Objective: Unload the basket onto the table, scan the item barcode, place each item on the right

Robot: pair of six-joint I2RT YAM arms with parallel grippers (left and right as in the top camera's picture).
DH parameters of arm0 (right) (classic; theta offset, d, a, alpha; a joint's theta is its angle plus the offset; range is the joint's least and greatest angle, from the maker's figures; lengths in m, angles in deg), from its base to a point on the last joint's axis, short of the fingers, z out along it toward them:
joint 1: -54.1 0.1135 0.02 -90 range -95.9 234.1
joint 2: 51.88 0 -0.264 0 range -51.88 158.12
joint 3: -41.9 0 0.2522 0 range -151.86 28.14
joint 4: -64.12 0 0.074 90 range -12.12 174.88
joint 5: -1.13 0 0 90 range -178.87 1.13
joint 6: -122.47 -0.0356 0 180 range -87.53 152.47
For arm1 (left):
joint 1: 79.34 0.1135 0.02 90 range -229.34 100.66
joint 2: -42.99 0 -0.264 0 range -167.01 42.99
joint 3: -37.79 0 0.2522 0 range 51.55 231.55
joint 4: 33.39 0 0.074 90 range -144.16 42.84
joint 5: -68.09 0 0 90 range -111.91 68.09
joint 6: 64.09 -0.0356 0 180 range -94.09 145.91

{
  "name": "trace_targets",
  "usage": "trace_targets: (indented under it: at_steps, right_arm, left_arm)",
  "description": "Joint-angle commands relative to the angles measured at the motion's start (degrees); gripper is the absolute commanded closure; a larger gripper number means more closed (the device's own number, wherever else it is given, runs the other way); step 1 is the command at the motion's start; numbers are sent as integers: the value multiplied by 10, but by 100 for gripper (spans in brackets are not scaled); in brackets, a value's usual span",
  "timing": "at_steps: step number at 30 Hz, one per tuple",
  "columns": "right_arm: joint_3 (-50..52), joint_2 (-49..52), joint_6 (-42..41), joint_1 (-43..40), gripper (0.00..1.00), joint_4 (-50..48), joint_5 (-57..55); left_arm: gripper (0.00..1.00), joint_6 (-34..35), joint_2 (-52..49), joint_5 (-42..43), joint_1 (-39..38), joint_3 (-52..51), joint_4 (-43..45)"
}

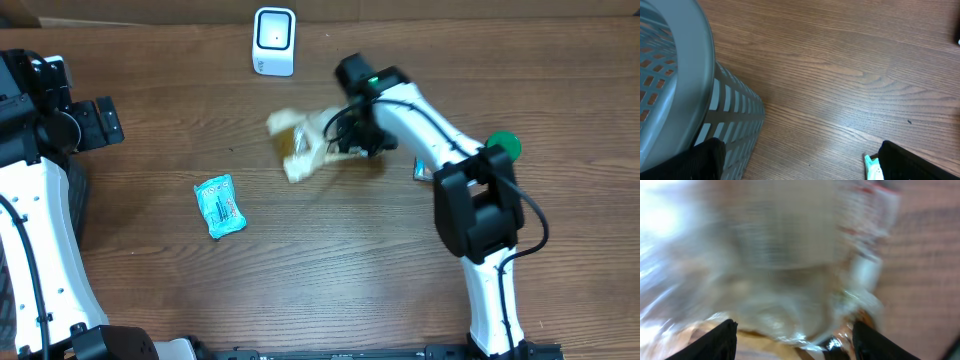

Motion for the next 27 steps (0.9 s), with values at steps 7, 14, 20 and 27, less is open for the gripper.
trace_targets:
  at_steps: [7, 14, 20, 27]
  right_arm:
    - [-71, -30, 19, -30, 34, 1, 177]
    - [-61, -21, 7, -21, 34, -136, 16]
    - [-55, 28, 5, -23, 24, -270, -108]
    - [-55, 50, 5, -32, 30, -301, -52]
  left_arm:
    - [0, -15, -1, -1, 0, -2, 0]
    - [0, -15, -1, -1, 0, -2, 0]
    - [1, -15, -1, -1, -1, -2, 1]
    - [0, -15, -1, -1, -1, -2, 1]
